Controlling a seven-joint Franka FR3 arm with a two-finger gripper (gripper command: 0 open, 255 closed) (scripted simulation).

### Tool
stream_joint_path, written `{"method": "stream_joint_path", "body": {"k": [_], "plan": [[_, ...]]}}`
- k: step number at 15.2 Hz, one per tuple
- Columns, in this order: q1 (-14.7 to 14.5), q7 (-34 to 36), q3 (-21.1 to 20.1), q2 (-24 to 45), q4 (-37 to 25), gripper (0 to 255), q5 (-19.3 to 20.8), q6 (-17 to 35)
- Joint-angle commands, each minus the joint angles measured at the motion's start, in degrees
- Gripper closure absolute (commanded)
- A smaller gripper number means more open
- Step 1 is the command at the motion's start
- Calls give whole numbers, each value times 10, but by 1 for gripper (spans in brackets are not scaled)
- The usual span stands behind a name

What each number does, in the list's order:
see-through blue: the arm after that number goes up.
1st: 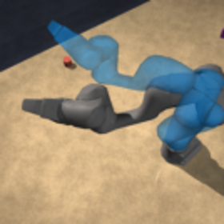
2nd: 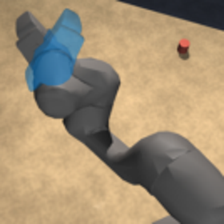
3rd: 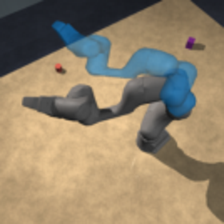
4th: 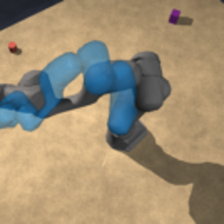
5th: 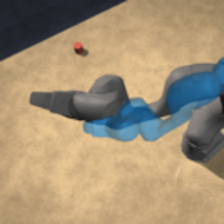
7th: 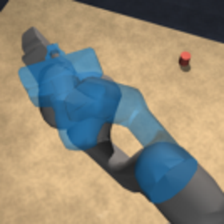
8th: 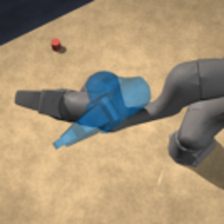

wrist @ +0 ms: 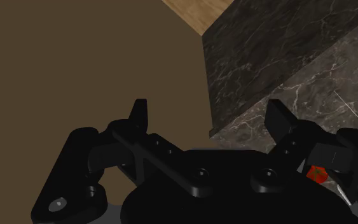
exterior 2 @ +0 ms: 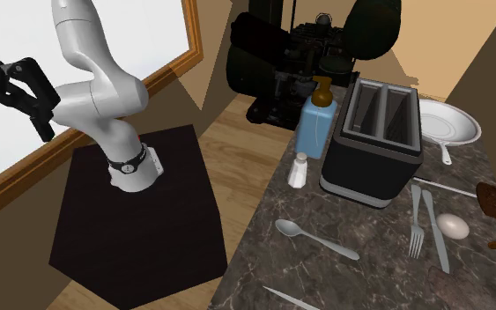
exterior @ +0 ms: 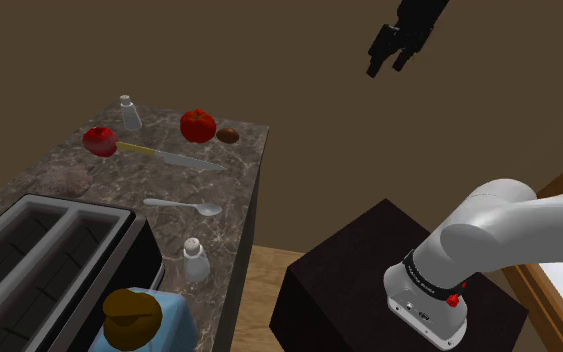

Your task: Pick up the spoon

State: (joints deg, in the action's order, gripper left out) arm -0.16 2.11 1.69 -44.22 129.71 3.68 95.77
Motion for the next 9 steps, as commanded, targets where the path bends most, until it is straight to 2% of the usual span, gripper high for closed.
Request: {"method": "stream_joint_path", "body": {"k": [1,9], "plan": [[0,0,0,0,0,0,0,0],[-45,7,-38,72,39,0,-41,112]]}}
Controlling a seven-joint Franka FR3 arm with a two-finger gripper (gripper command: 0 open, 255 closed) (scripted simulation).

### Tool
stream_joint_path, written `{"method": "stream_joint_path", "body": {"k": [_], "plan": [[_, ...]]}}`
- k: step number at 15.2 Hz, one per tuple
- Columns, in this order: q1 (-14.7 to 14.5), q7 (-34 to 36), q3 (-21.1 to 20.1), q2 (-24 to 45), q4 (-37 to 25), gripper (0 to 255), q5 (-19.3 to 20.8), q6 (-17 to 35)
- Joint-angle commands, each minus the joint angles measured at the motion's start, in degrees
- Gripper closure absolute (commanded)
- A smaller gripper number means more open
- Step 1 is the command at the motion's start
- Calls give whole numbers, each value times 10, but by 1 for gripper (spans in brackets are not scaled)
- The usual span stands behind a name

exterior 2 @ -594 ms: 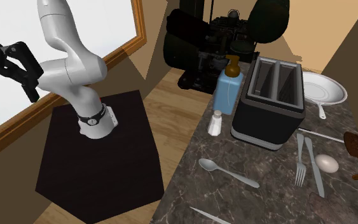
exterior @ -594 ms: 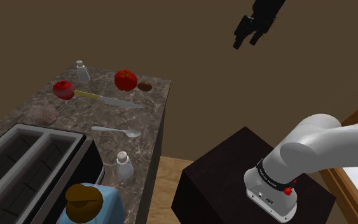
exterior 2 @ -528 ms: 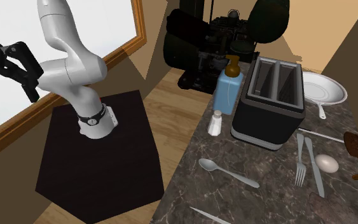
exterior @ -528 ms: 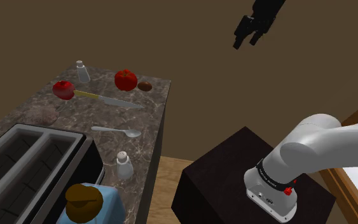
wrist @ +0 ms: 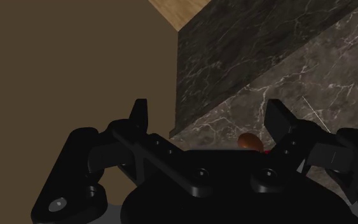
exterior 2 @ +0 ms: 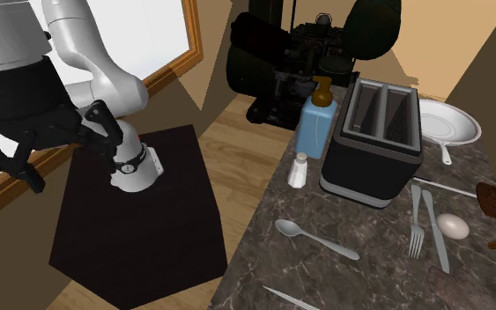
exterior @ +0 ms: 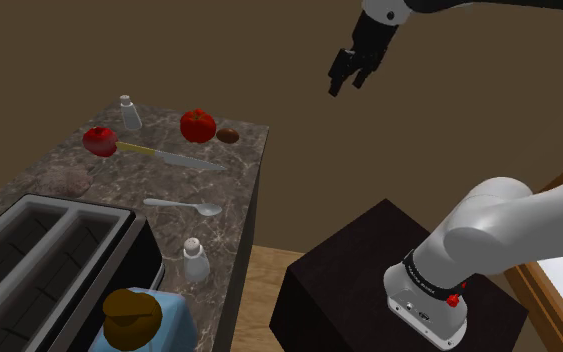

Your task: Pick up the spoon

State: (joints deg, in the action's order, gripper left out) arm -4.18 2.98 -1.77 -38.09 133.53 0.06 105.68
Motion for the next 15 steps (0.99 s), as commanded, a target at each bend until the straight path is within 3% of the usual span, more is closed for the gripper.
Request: {"method": "stream_joint_path", "body": {"k": [1,15], "plan": [[-11,-1,-8,22,4,0,-9,27],[-83,1,-82,211,-15,0,-57,206]]}}
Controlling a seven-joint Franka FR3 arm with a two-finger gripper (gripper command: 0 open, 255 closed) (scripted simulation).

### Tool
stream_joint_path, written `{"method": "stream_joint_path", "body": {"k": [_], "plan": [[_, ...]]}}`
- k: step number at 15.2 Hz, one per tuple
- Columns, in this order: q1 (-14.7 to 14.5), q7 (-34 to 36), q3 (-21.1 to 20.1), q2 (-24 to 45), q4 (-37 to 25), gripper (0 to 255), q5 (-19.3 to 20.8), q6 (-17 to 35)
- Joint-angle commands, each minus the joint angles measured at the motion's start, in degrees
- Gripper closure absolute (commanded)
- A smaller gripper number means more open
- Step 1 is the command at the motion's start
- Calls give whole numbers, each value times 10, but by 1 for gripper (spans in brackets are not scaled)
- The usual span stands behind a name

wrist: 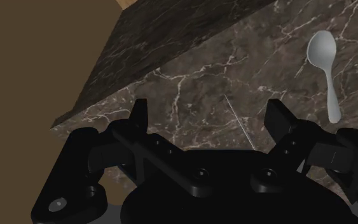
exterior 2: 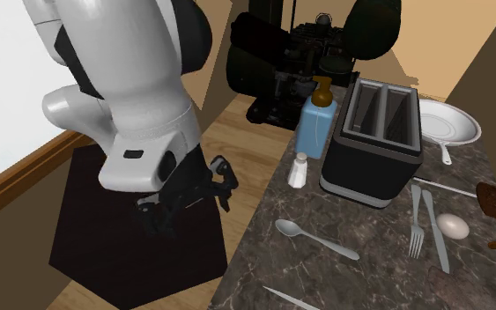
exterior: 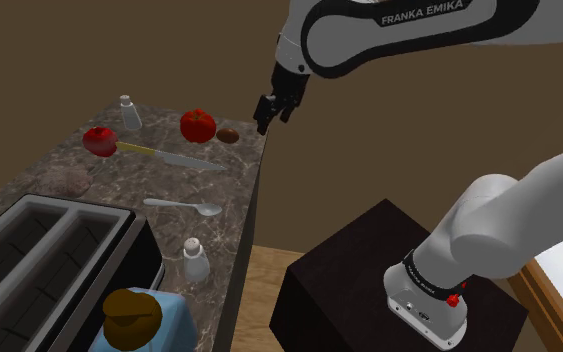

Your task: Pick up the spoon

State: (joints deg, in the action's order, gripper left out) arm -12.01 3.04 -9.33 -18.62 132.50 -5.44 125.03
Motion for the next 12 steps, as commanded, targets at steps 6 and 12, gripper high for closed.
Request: {"method": "stream_joint_path", "body": {"k": [6,12], "plan": [[-31,4,-39,110,-42,0,-5,74],[-58,13,-68,208,-96,0,9,123]]}}
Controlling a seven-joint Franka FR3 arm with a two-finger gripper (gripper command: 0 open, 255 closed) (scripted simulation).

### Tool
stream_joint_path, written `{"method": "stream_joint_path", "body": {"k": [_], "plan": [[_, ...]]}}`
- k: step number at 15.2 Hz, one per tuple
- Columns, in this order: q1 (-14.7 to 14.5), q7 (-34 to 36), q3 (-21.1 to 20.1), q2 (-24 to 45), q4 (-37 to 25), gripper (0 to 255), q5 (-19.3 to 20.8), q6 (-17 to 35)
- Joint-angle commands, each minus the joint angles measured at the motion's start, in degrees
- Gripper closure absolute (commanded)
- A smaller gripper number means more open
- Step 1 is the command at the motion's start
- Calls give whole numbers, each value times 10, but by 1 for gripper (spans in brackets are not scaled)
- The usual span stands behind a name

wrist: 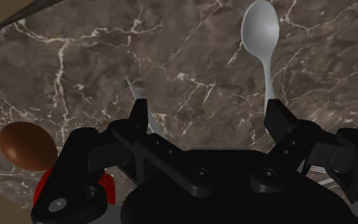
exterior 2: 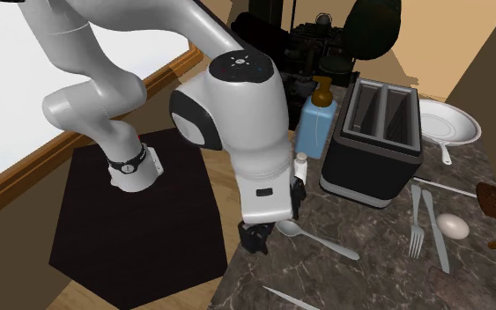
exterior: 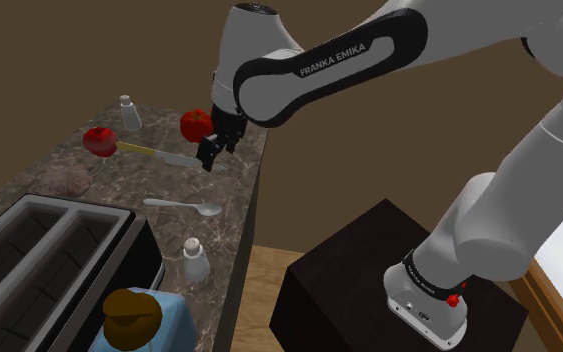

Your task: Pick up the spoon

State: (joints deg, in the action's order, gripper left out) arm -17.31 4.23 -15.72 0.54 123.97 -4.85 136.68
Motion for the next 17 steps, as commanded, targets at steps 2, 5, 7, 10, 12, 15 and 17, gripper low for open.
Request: {"method": "stream_joint_path", "body": {"k": [2,5,7,10,12,15,17], "plan": [[-14,6,-13,50,-32,0,11,20],[-31,13,-23,100,-67,0,27,37],[-44,18,-28,134,-92,0,38,46],[-58,23,-32,169,-120,0,50,54],[-60,24,-30,177,-116,0,53,67],[-62,26,-28,191,-110,0,59,86],[-64,28,-25,204,-105,0,63,102]]}}
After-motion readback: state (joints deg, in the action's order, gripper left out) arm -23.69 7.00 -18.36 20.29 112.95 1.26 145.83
